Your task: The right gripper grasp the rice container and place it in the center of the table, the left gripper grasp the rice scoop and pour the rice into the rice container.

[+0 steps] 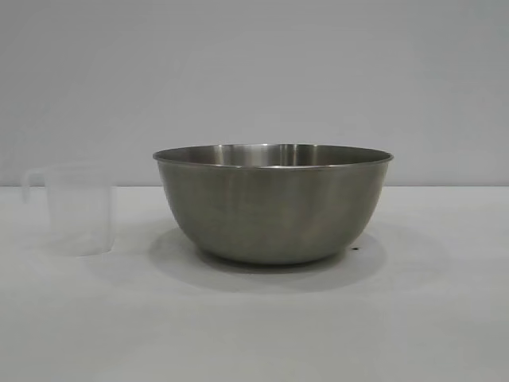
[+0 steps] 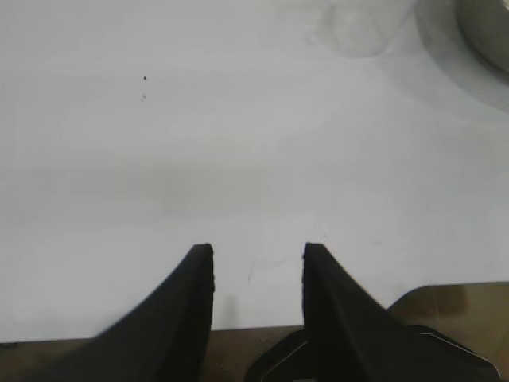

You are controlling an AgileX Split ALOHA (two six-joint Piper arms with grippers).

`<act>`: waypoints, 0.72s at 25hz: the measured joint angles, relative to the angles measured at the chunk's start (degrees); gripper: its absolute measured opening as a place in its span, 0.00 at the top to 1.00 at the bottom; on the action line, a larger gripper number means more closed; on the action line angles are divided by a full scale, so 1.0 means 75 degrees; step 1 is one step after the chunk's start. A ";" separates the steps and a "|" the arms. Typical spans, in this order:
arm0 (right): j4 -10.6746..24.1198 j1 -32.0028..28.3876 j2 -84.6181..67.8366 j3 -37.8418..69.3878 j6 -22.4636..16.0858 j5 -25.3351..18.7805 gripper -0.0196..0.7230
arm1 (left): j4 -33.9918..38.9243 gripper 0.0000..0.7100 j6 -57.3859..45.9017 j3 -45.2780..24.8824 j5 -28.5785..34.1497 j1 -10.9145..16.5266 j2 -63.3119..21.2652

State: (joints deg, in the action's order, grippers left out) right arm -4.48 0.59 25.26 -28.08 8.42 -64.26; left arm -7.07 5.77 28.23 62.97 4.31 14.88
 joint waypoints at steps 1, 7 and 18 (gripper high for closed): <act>0.0000 0.0000 0.0000 0.0000 0.0000 0.0000 0.69 | 0.0000 0.68 -0.0013 0.0000 0.0012 0.0000 -0.0228; 0.0000 0.0000 0.0000 0.0000 0.0000 0.0000 0.69 | 0.0071 0.68 -0.0028 0.0000 0.0133 0.0000 -0.0794; 0.0000 0.0000 0.0000 0.0000 0.0000 0.0000 0.69 | 0.0354 0.68 -0.0196 -0.0002 0.0157 0.0000 -0.1234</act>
State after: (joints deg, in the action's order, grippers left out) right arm -4.48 0.59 25.26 -28.08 8.42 -64.26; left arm -4.41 4.30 28.21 64.15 4.31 5.63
